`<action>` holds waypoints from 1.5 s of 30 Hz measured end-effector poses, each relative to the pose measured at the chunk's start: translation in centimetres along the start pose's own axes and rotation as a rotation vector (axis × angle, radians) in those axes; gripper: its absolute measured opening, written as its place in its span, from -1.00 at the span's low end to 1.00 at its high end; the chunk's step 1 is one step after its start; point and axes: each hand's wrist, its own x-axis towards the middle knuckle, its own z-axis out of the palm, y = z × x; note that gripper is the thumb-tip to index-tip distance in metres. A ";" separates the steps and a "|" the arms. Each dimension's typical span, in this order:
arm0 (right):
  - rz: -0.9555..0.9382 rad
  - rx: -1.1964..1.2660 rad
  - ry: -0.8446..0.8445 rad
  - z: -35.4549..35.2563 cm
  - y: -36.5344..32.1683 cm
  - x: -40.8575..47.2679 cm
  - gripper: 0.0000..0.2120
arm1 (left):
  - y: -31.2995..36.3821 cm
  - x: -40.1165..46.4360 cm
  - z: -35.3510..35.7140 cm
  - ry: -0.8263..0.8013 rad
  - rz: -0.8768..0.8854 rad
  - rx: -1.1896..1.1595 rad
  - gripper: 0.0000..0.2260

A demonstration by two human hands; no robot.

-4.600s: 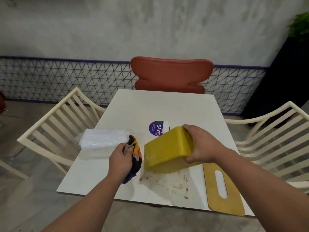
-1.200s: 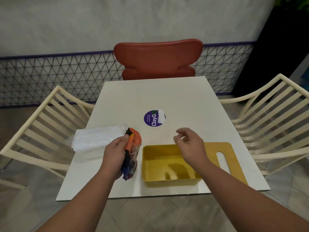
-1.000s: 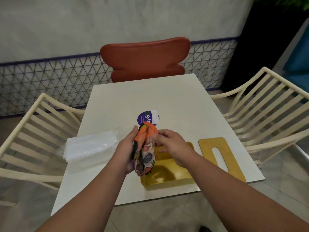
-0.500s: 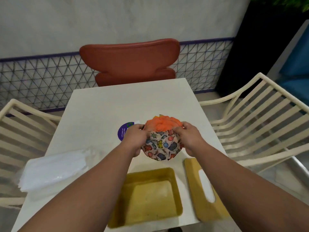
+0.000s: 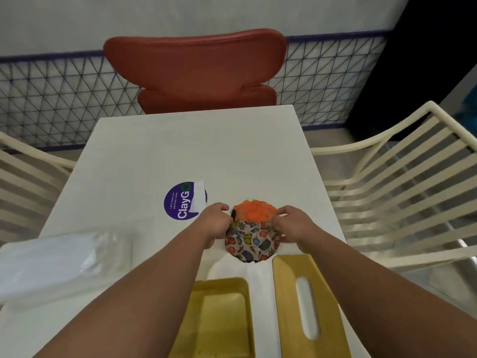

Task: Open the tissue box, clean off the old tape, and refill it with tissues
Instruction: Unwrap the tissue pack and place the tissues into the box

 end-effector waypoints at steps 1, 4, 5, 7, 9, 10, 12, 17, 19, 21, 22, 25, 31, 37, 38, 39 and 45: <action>-0.011 -0.069 0.009 -0.2 -0.1 0.1 -0.63 | 0.0 0.0 -0.1 0.001 0.003 0.050 -0.53; -0.148 -0.281 0.129 -0.4 -1.3 -0.2 -0.49 | 0.3 -0.6 -0.7 0.021 0.039 0.139 -0.54; -0.216 -0.299 0.162 -0.1 -2.0 -0.4 -0.49 | 0.4 -1.0 -1.0 0.030 0.057 0.138 -0.55; -0.331 -0.278 0.186 1.1 -3.9 -1.0 -0.52 | 0.5 -1.9 -1.9 0.051 0.096 0.119 -0.58; -0.407 -0.237 0.150 3.3 -6.1 -2.0 -0.55 | 0.2 -3.5 -3.5 0.086 0.124 0.072 -0.60; -0.424 -0.209 0.125 4.2 -7.0 -2.5 -0.56 | 0.2 -4.2 -4.1 0.098 0.139 0.046 -0.62; -0.458 -0.161 0.054 7.0 -8.9 -3.9 -0.59 | -0.6 -6.1 -6.5 0.167 0.182 -0.011 -0.64; -0.511 -0.138 -0.076 12.2 -11.8 -6.1 -0.74 | -4.4 -10.0 -12.7 0.414 0.251 -0.074 -0.66; -0.506 -0.120 -0.109 14.5 -12.6 -6.9 -0.77 | -6.8 -11.5 -15.4 0.506 0.257 -0.094 -0.68; -0.493 -0.124 -0.117 17.1 -13.1 -7.7 -0.78 | -9.2 -12.7 -18.5 0.581 0.269 -0.097 -0.71; -0.481 -0.129 -0.127 18.5 -13.3 -8.2 -0.77 | -10.4 -13.1 -20.1 0.619 0.274 -0.093 -0.73; -0.467 -0.175 -0.141 22.7 -13.9 -9.5 -0.73 | -13.5 -13.9 -25.4 0.779 0.272 -0.121 -0.78; -0.371 -0.260 -0.062 29.4 -13.4 -10.4 -0.70 | -20.1 -14.1 -34.0 1.067 0.103 -0.100 -0.76; -0.299 -0.343 0.053 32.9 -11.9 -10.2 -0.70 | -26.7 -10.7 -38.3 0.948 -0.083 -0.110 -0.77; -0.291 -0.349 0.079 33.2 -11.9 -10.2 -0.70 | -27.1 -10.2 -38.4 0.886 -0.084 -0.083 -0.81; -0.282 -0.355 0.106 33.5 -11.8 -10.2 -0.68 | -27.4 -9.7 -38.3 0.818 -0.082 -0.072 -0.86; -0.276 -0.355 0.203 34.1 -11.3 -10.3 -0.72 | -26.9 -8.2 -37.4 0.520 -0.029 -0.478 -0.85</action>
